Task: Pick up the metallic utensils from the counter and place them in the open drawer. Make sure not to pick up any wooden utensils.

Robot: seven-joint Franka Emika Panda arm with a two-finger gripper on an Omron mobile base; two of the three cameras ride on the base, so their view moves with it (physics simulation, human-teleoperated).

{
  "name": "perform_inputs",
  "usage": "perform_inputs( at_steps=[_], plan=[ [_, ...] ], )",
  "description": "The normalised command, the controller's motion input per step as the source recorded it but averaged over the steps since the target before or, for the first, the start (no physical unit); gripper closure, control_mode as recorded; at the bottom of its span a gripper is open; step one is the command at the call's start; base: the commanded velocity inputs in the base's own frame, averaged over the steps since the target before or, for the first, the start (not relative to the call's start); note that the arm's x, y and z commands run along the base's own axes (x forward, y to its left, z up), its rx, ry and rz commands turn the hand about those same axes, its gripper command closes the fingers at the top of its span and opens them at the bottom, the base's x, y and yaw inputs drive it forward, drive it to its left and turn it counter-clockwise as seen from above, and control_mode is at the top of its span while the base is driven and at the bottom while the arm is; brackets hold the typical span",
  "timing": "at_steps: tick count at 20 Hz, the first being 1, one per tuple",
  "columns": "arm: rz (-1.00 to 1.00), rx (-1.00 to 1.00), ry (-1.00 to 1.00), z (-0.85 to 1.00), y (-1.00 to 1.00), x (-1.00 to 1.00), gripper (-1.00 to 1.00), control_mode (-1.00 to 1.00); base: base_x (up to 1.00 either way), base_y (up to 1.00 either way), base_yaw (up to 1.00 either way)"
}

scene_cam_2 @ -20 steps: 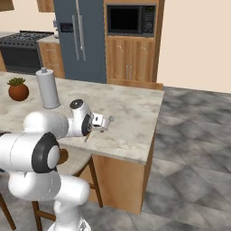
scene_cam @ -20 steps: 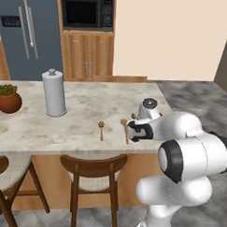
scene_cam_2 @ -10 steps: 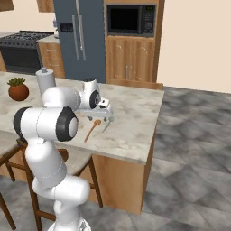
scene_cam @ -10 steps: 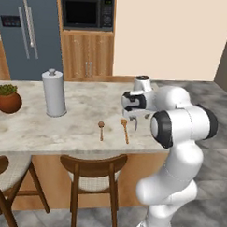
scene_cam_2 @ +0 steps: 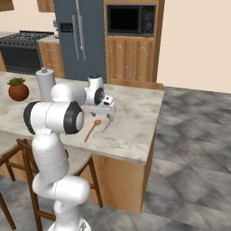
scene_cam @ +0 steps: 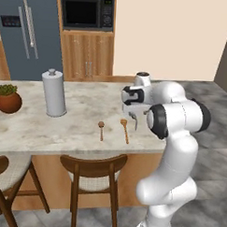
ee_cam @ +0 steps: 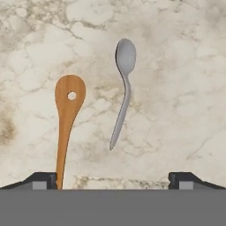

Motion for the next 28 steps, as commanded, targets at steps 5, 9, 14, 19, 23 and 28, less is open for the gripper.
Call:
perform_inputs(
  at_steps=[5,9,14,19,23,28],
  plan=[
    [-0.01,0.1,0.05,-0.18,-0.15,0.7,-1.0,-1.0,0.0,0.0,0.0],
    [0.0,0.15,0.02,-0.64,-0.18,0.52,-1.0,-1.0,0.0,0.0,0.0],
    [0.0,0.08,0.03,-0.5,0.0,0.34,-1.0,-1.0,0.0,0.0,0.0],
    [0.0,0.0,0.0,-0.41,0.0,0.39,-1.0,-1.0,0.0,0.0,0.0],
    [0.0,0.0,0.0,-0.28,0.0,0.32,-1.0,-1.0,0.0,0.0,0.0],
    [0.0,0.0,0.0,-0.3,0.0,0.31,-1.0,-1.0,0.0,0.0,0.0]
  ],
)
